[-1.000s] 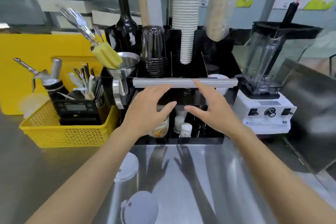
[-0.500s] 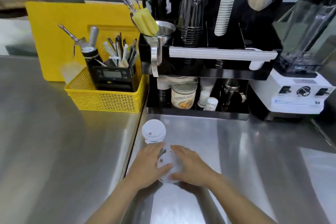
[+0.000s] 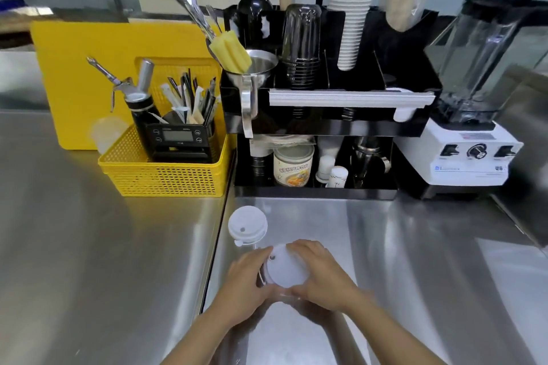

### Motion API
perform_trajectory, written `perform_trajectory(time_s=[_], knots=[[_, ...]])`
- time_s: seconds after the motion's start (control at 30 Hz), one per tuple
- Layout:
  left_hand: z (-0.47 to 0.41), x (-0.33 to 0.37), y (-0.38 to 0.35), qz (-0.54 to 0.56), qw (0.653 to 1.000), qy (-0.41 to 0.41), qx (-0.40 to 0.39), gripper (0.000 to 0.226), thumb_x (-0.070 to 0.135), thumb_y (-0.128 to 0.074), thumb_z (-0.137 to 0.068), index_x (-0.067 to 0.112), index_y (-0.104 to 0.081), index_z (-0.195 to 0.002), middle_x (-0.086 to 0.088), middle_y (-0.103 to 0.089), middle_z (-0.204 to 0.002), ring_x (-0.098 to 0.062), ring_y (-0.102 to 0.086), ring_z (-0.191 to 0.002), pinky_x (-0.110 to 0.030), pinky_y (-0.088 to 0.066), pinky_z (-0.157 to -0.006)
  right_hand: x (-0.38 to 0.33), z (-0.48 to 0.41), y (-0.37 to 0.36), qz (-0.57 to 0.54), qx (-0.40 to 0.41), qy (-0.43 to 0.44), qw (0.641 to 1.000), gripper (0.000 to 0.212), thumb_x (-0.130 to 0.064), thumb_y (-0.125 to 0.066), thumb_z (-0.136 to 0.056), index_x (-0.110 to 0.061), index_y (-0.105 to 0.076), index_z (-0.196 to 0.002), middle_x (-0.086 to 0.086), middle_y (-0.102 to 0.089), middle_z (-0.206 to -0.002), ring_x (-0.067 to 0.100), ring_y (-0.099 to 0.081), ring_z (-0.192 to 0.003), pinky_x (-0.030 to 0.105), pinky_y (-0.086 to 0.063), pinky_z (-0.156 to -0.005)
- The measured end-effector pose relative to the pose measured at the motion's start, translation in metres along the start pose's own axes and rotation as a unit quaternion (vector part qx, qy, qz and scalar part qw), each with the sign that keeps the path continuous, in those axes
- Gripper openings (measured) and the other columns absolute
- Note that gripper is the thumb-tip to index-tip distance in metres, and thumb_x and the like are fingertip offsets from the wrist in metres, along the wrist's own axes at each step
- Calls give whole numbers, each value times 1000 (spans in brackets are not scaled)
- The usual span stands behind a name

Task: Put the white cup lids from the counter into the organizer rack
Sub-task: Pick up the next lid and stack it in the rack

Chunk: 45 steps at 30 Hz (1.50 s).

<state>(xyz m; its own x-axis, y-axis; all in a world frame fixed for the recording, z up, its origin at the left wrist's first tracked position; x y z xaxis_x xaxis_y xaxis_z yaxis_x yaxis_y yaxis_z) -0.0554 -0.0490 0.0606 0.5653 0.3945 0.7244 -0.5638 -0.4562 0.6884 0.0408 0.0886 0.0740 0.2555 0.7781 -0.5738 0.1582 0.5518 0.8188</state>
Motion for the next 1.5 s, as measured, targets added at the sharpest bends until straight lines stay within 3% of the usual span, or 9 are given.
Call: perform_trajectory(time_s=[0.13, 0.3, 0.43, 0.57, 0.7, 1.0, 1.13, 1.27, 1.5], knots=[[-28, 43, 22, 12, 999, -36, 19, 66, 35, -73, -74, 32, -40, -131, 24, -37, -120, 1, -29, -115, -23, -24, -98, 1, -12, 45, 5, 60, 25, 998, 76, -47, -73, -68, -25, -41, -133, -9, -38, -138, 10, -29, -129, 22, -25, -107], [-57, 73, 39, 10, 995, -93, 26, 72, 42, -75, -70, 31, -41, -132, 13, -43, -131, -5, -33, -123, -29, -27, -107, -9, -7, 91, -2, 107, 30, 994, 71, -44, -76, -66, -19, -51, -127, -6, -38, -133, 13, -31, -129, 28, -28, -110], [-109, 140, 60, -13, 986, -164, 23, 75, 47, -73, -70, 28, -38, -134, 6, -39, -139, -9, -25, -131, -24, -18, -107, -10, -13, 172, -3, 180, 35, 983, 85, -63, -63, -54, -18, -54, -125, -8, -37, -125, 7, -30, -120, 17, -20, -100], [-153, 201, 77, -21, 974, -224, 33, 70, 41, -74, -72, 26, -41, -133, 14, -41, -129, -10, -28, -131, -24, -19, -105, 2, -29, 238, 42, 220, 48, 973, 62, -29, -78, -69, -16, -53, -125, 0, -42, -132, 15, -31, -129, 14, -18, -97], [-195, 240, 86, -54, 961, -267, 50, 70, 37, -74, -73, 21, -42, -133, 7, -45, -131, -8, -33, -124, -15, -19, -94, 18, -51, 288, 55, 236, 57, 969, 62, -29, -79, -69, -17, -53, -124, 2, -42, -134, 18, -30, -130, 21, -20, -98], [-284, 264, 79, -117, 958, -262, 27, 69, 47, -71, -72, 15, -46, -127, -4, -51, -130, -21, -37, -125, -26, -26, -92, 58, -113, 339, 82, 204, 35, 975, 64, -43, -76, -68, -20, -52, -124, -1, -47, -129, 13, -38, -122, 27, -33, -96], [-308, 248, 70, -188, 953, -235, 12, 62, 58, -65, -68, 16, -55, -113, 1, -58, -110, -15, -39, -115, -25, -12, -97, 68, -136, 336, 130, 133, 0, 983, 64, -45, -72, -70, -22, -49, -126, -2, -51, -128, 16, -41, -121, 36, -29, -102], [-322, 234, 58, -267, 931, -247, -18, 35, 55, -62, -74, 24, -55, -88, 5, -56, -87, -8, -41, -97, -41, -2, -111, 69, -152, 327, 265, 54, -11, 963, 57, -48, -67, -72, -27, -50, -121, -13, -52, -89, 15, -46, -97, 39, -23, -98], [-329, 235, 44, -351, 903, -237, -73, 26, 31, -44, -89, 24, -60, -109, 1, -55, -94, -19, -32, -123, -44, 4, -112, 77, -161, 321, 306, -25, -62, 950, 42, -45, -54, -83, -22, -51, -118, -8, -53, -72, 20, -51, -90, 43, -22, -98]])
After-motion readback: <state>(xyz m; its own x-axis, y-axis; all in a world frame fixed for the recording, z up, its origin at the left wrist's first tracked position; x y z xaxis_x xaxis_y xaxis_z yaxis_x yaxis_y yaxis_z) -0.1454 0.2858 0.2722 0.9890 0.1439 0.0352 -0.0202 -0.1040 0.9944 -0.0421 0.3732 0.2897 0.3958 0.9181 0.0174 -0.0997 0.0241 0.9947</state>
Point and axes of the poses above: each hand's wrist, its own z-axis away from the middle knuckle, its own y-axis out of the back of the hand, x = y × z, the point moved 2 cm from there along -z, towards the middle knuckle
